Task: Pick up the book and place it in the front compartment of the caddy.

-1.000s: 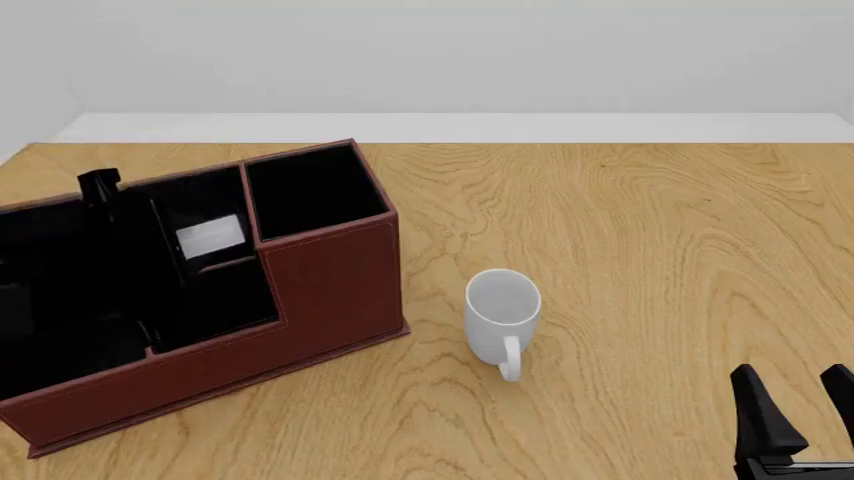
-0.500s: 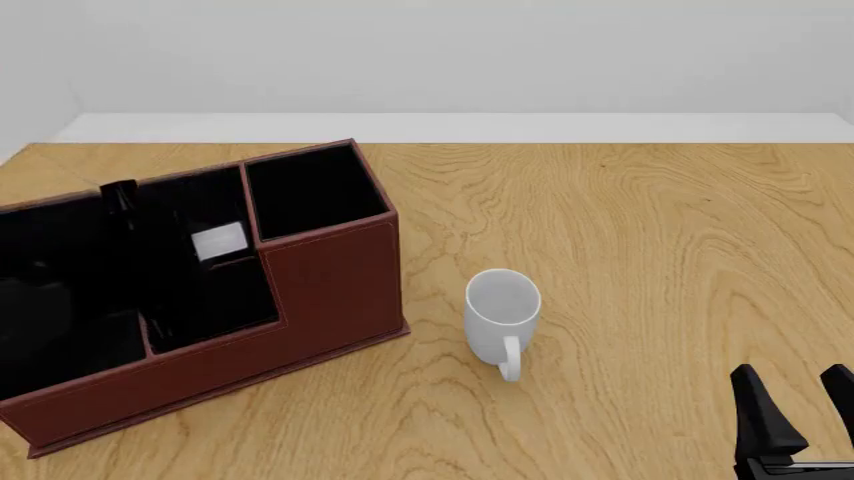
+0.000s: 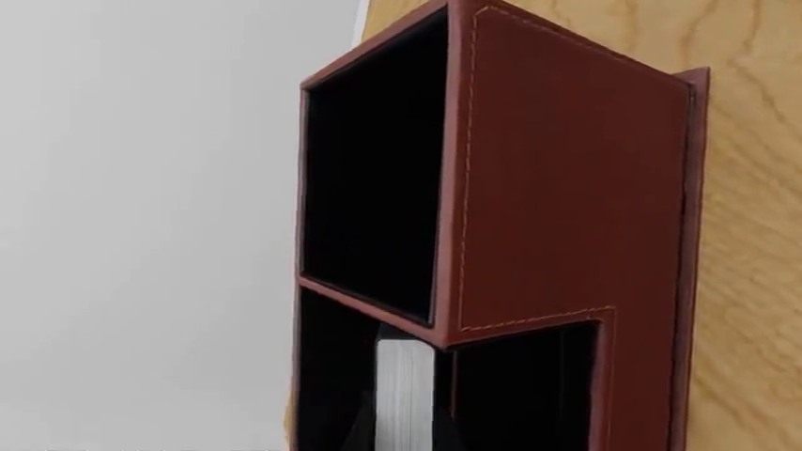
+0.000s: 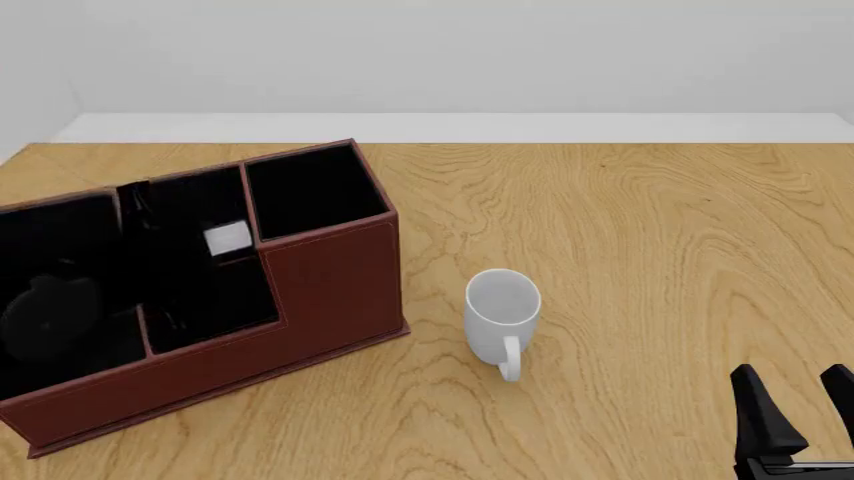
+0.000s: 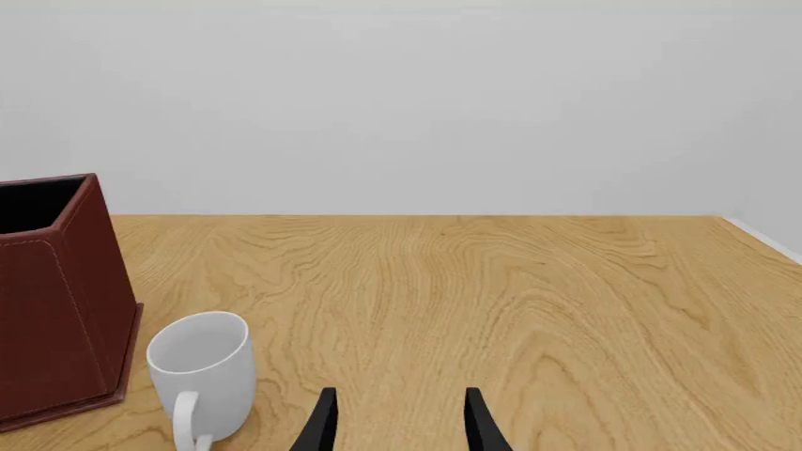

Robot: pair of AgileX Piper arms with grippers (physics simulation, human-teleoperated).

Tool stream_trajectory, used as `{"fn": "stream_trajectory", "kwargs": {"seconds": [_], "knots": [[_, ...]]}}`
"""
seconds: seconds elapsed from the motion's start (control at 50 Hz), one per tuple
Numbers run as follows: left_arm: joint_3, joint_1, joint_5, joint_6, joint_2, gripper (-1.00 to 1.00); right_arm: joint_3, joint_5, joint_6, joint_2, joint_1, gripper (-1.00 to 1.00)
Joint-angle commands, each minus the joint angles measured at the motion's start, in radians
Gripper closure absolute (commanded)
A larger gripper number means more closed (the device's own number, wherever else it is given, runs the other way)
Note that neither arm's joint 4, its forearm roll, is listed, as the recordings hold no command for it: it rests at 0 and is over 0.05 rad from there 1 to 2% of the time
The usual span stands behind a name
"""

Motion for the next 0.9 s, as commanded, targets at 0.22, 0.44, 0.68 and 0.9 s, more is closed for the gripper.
{"fn": "stream_trajectory", "kwargs": {"seconds": [0.22,0.44,0.68,0.9], "knots": [[0.004,0.065,-0.122,0.086,0.105,1.00,0.000,0.000,0.000,0.000,0.000,-1.00],[0.016,0.106,-0.189,0.143,0.156,1.00,0.000,0.000,0.000,0.000,0.000,-1.00],[0.018,0.122,-0.257,0.165,0.205,1.00,0.000,0.000,0.000,0.000,0.000,-1.00],[-0.012,0.119,-0.221,0.134,0.198,1.00,0.000,0.000,0.000,0.000,0.000,-1.00]]}}
